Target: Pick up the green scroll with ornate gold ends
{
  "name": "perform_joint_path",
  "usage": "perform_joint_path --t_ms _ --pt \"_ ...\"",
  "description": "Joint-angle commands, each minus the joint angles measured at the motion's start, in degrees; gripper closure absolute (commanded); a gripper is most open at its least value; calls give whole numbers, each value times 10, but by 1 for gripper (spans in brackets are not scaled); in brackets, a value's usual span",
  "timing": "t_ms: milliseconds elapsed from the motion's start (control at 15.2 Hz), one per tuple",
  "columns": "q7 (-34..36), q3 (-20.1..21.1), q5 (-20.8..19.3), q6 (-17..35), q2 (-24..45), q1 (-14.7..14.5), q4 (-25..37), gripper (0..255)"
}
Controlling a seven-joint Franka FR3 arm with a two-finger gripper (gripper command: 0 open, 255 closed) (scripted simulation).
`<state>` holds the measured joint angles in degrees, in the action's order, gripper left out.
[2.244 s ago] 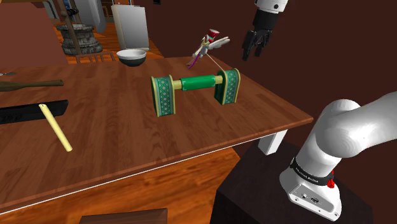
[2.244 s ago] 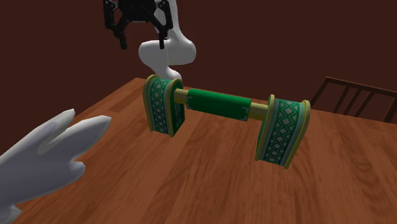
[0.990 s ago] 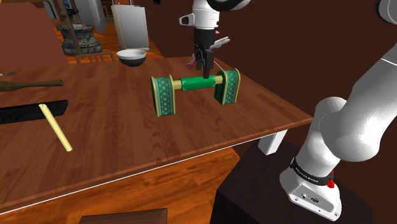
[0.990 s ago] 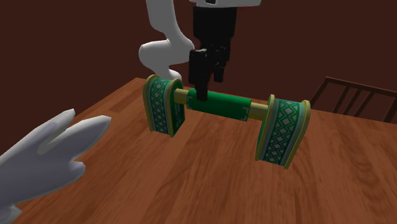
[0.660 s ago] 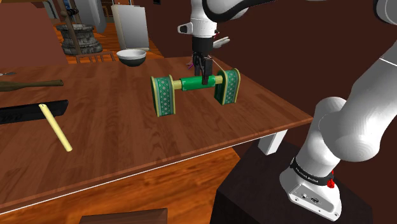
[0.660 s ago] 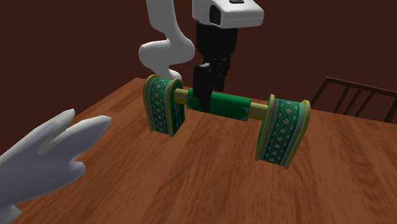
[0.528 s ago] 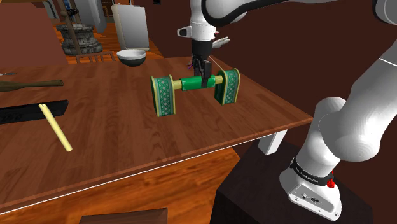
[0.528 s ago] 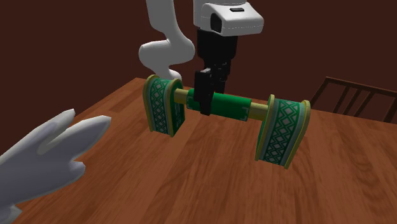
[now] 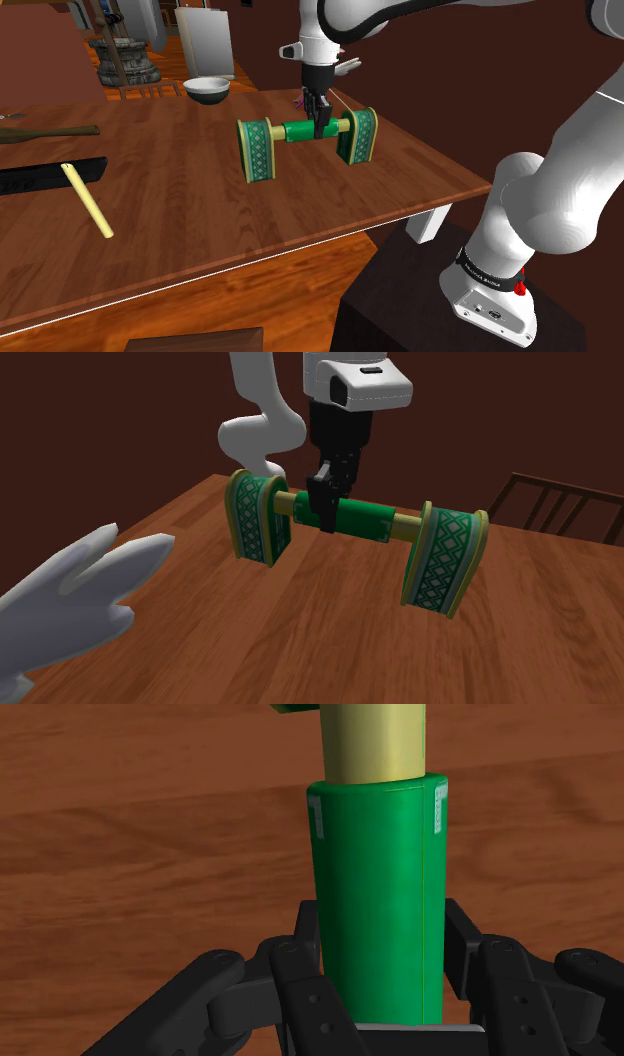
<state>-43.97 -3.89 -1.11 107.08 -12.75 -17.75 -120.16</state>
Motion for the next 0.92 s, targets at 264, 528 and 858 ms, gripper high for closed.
perform_joint_path --t_ms 264,528,858 --pt "0 0 0 -15 -2 0 12 255" --pt "0 0 0 -46 -4 0 42 255" --pt "0 1 0 -85 -3 0 81 255"
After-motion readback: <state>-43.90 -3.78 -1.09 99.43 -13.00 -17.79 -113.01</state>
